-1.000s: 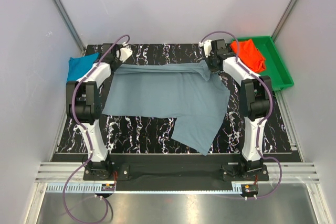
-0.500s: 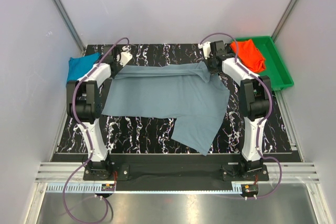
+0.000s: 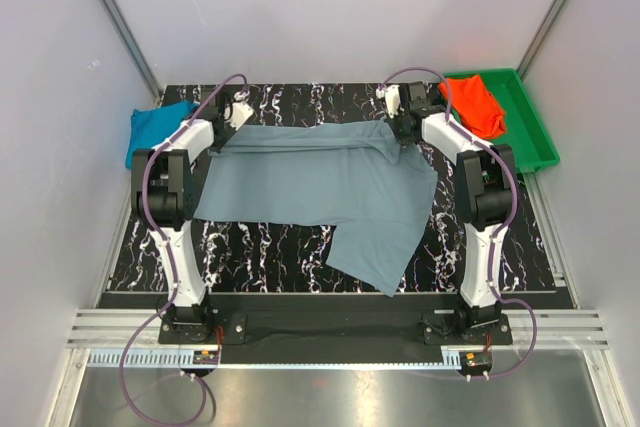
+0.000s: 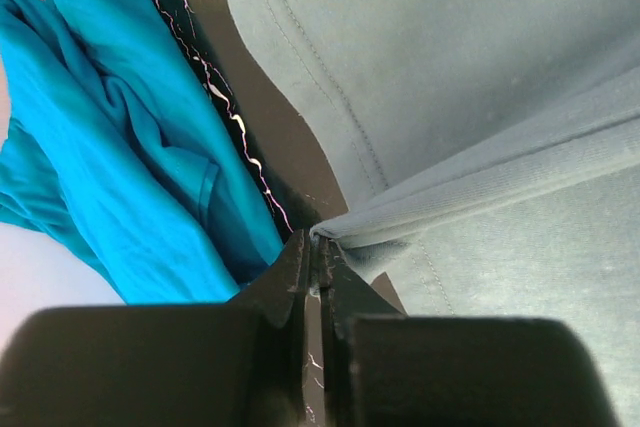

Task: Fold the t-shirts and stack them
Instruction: Fold the tshirt

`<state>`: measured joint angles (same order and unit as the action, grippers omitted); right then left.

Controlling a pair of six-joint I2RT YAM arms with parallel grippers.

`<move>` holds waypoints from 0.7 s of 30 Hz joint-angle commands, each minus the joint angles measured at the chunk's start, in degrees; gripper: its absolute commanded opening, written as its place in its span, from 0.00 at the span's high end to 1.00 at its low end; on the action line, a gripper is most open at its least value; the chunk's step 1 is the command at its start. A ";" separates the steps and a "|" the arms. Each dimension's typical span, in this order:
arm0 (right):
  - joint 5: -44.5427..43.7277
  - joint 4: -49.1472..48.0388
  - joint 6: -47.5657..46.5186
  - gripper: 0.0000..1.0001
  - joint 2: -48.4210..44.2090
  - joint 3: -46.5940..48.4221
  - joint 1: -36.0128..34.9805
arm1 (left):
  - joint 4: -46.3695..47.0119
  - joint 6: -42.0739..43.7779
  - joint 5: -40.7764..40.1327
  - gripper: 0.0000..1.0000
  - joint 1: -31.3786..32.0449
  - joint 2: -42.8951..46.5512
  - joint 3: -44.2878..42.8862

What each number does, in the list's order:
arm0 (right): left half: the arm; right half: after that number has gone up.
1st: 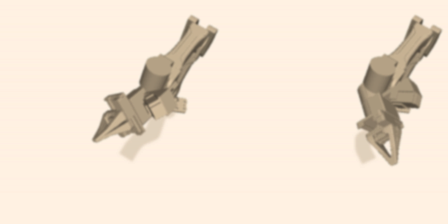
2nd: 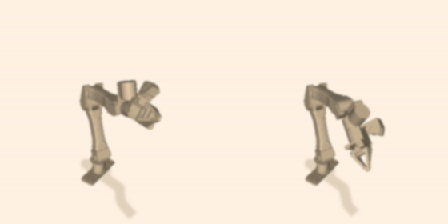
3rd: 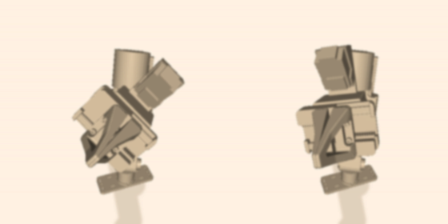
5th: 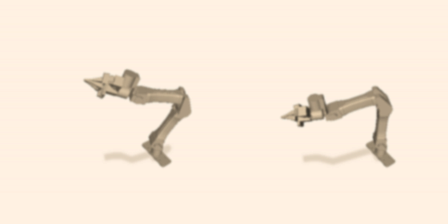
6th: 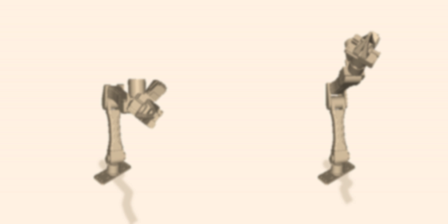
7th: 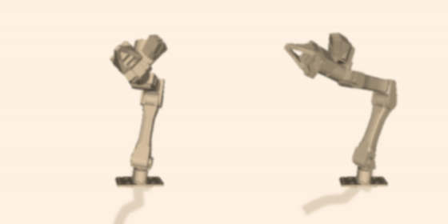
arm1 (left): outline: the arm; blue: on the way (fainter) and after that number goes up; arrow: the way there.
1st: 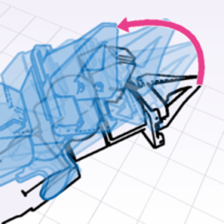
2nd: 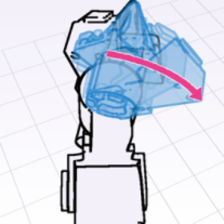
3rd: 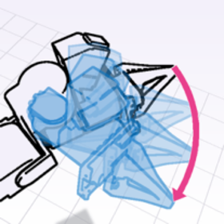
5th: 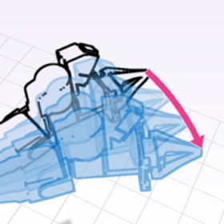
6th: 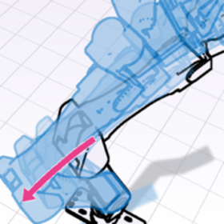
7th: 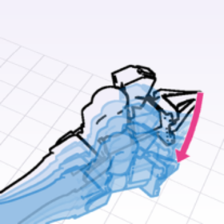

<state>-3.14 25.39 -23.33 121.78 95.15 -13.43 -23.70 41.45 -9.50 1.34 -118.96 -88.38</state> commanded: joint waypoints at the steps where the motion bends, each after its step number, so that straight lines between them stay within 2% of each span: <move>1: -4.77 1.24 -0.49 1.00 -2.59 -0.50 0.69 | -0.02 -0.05 -4.65 0.90 -1.70 -0.40 -2.59; 2: -4.77 1.59 -0.49 1.00 -2.77 -0.67 0.60 | -1.16 -0.66 -4.57 0.81 -1.70 -0.57 -3.20; 4: -4.95 1.60 -0.05 0.94 -4.17 -1.46 0.60 | -2.83 -1.54 -3.78 0.70 -1.61 -0.58 -4.16; 5: -4.95 1.94 0.30 0.84 -4.96 -1.72 0.51 | -4.67 -2.68 -3.34 0.65 -1.69 -0.40 -5.13; 6: -5.04 2.03 0.65 0.79 -6.80 -2.07 0.60 | -5.21 -3.21 -2.73 0.48 -1.70 0.38 -5.31; 9: -4.42 3.79 2.58 0.58 -10.84 -1.47 0.60 | -6.53 -5.41 -1.41 0.33 -1.61 3.28 -5.75; 10: -4.07 4.14 3.46 0.57 -11.90 -1.20 0.60 | -7.05 -5.94 -0.97 0.33 -1.61 4.08 -6.71; 12: -3.98 4.85 3.99 0.42 -14.27 -0.33 0.51 | -8.81 -7.70 0.35 0.33 -1.61 5.83 -8.29; 15: -4.16 5.29 3.91 0.31 -14.82 2.48 0.60 | -10.31 -9.19 1.76 0.31 -1.70 6.89 -12.77; 18: -4.25 5.99 3.90 0.30 -11.83 7.05 0.77 | -11.54 -10.77 4.47 0.28 -0.29 4.71 -18.65; 19: -3.46 7.12 4.34 0.29 -10.78 8.63 1.04 | -13.72 -11.56 5.27 0.28 0.15 3.39 -23.11; 21: -1.79 7.92 5.57 0.29 -7.27 12.33 1.48 | -16.71 -12.44 7.29 0.28 0.41 -2.47 -28.66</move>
<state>-6.35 31.51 -19.75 110.76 103.00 -12.88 -37.43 31.88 -6.92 0.71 -117.78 -108.66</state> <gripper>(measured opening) 0.704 0.713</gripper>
